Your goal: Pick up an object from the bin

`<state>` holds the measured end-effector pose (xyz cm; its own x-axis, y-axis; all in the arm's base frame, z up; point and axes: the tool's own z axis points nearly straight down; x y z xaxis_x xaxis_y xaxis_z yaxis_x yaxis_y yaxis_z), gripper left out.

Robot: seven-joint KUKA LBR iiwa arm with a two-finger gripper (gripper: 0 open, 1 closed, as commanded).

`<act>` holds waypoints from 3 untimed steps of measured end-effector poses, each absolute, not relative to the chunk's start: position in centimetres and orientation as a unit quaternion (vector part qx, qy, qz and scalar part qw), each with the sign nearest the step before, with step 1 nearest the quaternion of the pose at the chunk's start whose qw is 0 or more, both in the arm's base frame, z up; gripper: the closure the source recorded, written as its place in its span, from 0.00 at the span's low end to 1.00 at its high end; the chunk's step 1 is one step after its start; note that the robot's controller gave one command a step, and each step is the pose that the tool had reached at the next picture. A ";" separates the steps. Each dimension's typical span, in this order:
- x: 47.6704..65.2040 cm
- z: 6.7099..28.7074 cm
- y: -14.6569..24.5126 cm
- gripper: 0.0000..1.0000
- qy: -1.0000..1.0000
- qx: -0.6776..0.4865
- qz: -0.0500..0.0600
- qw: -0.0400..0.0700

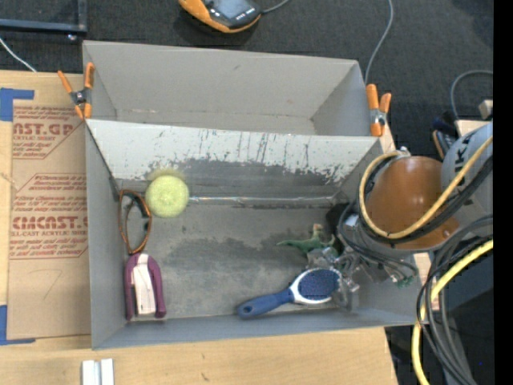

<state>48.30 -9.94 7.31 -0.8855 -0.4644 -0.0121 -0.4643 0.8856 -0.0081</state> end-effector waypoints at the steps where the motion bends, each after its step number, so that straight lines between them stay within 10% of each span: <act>1: 48.2 7.8 -9.9 1.00 0.971 -0.239 -0.001 0.005; 3: 48.2 11.3 -9.8 1.00 0.971 -0.238 -0.001 0.006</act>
Offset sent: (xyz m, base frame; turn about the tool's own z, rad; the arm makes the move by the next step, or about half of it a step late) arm -0.0001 -0.0001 0.0690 0.0000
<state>48.17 -9.82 11.26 -0.8862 -0.4631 -0.0110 -0.4631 0.8863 -0.0053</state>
